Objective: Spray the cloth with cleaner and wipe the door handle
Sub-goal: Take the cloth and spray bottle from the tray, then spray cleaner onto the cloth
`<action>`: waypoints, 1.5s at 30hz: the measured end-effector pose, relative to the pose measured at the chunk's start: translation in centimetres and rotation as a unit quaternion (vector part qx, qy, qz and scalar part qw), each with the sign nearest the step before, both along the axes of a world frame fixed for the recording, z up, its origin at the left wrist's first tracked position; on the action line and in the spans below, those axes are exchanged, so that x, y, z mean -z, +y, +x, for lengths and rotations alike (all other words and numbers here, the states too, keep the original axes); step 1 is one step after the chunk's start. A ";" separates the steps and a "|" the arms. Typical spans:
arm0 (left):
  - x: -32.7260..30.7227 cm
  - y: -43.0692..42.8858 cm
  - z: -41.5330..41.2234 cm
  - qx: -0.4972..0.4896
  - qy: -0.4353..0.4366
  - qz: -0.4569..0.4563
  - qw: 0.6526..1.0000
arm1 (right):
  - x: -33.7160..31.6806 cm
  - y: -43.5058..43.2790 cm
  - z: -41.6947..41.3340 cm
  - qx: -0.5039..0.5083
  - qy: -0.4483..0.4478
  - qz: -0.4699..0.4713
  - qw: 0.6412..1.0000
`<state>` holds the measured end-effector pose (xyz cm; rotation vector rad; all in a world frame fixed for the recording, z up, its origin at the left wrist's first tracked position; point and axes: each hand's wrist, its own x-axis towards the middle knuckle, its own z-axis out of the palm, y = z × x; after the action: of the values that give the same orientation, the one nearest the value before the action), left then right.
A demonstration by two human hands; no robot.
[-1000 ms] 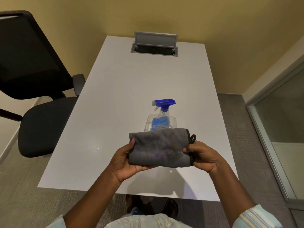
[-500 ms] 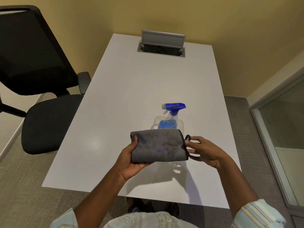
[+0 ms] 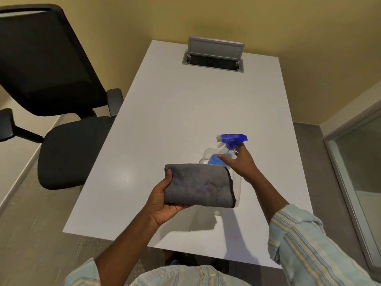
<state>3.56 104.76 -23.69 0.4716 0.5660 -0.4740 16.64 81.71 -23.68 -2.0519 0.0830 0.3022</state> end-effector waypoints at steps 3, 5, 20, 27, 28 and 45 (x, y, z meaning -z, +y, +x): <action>-0.3 0.6 0.1 -0.007 0.009 0.011 1.000 | 0.6 0.4 0.7 0.025 0.002 0.017 1.000; -0.4 0.9 0.2 -0.009 0.009 0.031 0.999 | 0.8 0.3 1.0 0.035 -0.005 0.033 0.999; -0.2 1.6 0.3 -0.045 0.027 0.089 0.995 | -2.7 -0.8 2.1 -0.007 -0.044 0.052 0.998; -0.1 2.1 1.0 -0.068 0.008 0.093 0.993 | -8.0 -2.8 0.7 -0.027 -0.095 0.073 0.992; -0.2 2.2 1.1 -0.069 0.003 0.095 0.993 | -8.6 -3.0 0.2 -0.021 -0.099 0.080 0.992; -1.7 -0.3 2.8 -0.039 -0.051 0.089 0.994 | -10.8 -8.5 -1.9 -0.186 -0.015 0.034 0.982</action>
<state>6.35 104.41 -21.96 0.6376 0.5291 -0.3239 14.75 73.20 -12.92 -1.9956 -0.3290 0.4968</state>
